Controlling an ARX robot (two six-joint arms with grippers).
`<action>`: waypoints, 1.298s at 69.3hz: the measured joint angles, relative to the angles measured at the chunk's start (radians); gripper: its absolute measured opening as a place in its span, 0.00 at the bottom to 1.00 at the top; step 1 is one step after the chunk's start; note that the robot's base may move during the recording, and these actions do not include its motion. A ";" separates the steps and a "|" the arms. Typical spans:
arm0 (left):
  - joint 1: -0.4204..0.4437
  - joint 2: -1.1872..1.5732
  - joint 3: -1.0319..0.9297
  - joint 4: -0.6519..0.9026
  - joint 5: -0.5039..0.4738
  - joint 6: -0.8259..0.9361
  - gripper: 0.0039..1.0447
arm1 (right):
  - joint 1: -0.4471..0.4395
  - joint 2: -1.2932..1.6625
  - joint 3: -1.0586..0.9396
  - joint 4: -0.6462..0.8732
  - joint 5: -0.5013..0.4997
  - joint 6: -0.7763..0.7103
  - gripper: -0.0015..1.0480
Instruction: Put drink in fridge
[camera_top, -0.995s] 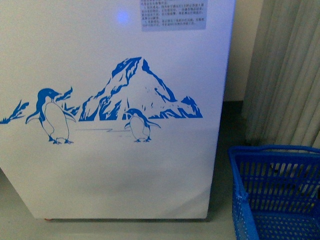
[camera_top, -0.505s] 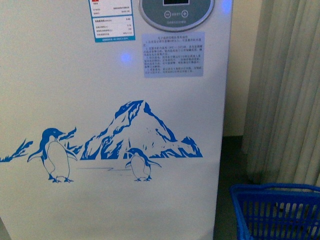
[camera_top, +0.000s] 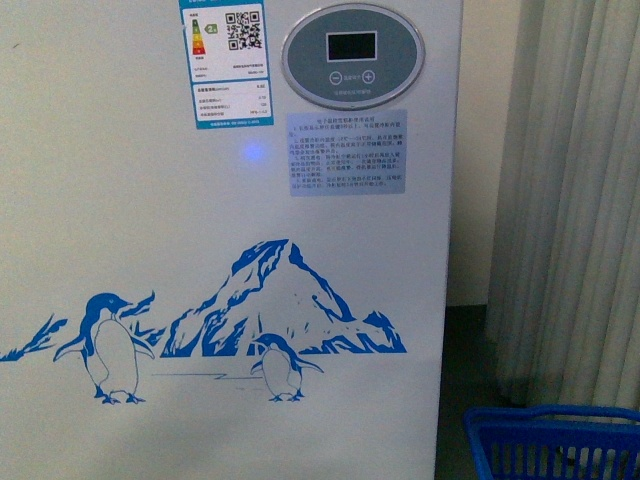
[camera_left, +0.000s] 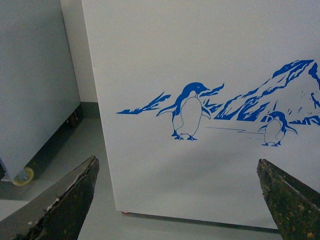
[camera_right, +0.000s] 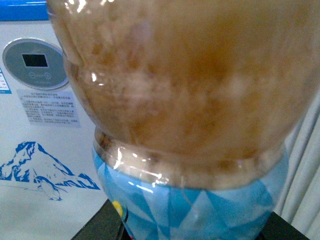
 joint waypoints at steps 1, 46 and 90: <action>0.000 0.000 0.000 0.000 0.000 0.000 0.92 | 0.000 -0.006 -0.002 -0.003 0.001 0.000 0.33; 0.000 0.000 0.000 0.000 0.000 0.000 0.92 | -0.001 -0.039 -0.029 -0.018 0.006 0.000 0.33; 0.000 0.000 0.000 0.000 0.000 0.000 0.92 | -0.001 -0.039 -0.029 -0.018 0.007 0.000 0.33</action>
